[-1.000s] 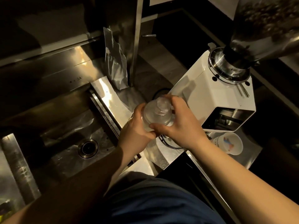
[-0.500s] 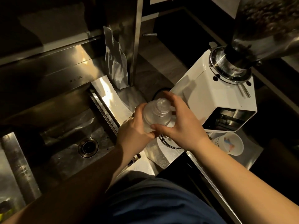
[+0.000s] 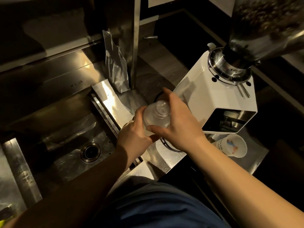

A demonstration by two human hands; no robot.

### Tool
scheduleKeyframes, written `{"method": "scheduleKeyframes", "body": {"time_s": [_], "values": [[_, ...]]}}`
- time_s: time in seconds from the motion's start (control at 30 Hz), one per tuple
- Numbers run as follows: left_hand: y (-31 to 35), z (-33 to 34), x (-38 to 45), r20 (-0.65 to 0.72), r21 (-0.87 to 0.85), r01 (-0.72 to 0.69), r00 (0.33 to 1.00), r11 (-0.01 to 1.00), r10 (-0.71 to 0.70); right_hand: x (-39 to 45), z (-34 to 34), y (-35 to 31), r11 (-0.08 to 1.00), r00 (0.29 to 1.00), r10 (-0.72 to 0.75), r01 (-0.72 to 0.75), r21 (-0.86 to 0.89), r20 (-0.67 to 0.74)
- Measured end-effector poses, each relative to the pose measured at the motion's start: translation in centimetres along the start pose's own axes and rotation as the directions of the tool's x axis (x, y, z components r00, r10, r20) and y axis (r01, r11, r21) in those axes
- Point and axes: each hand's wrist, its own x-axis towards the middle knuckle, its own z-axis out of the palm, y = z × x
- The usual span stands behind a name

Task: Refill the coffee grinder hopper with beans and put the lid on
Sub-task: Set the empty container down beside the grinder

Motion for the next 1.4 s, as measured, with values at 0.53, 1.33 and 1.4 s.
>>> {"method": "scheduleKeyframes", "body": {"time_s": [0.53, 1.33, 1.4], "values": [[0.8, 0.1, -0.6, -0.010, -0.016, 0.016, 1.000, 1.000, -0.016, 0.6, -1.2, 0.5, 0.994, 0.994, -0.049, 0.059, -0.093, 0.102], [-0.7, 1.3, -0.4, 0.006, -0.060, 0.116, 0.993, 0.992, -0.115, 0.1, 0.6, -0.5, 0.950, 0.999, 0.028, -0.035, -0.310, -0.027], [-0.8, 1.3, -0.4, 0.013, -0.073, 0.114, 0.994, 0.991, -0.113, 0.0, 0.6, -0.5, 0.948, 0.999, 0.028, -0.035, -0.316, -0.026]]}}
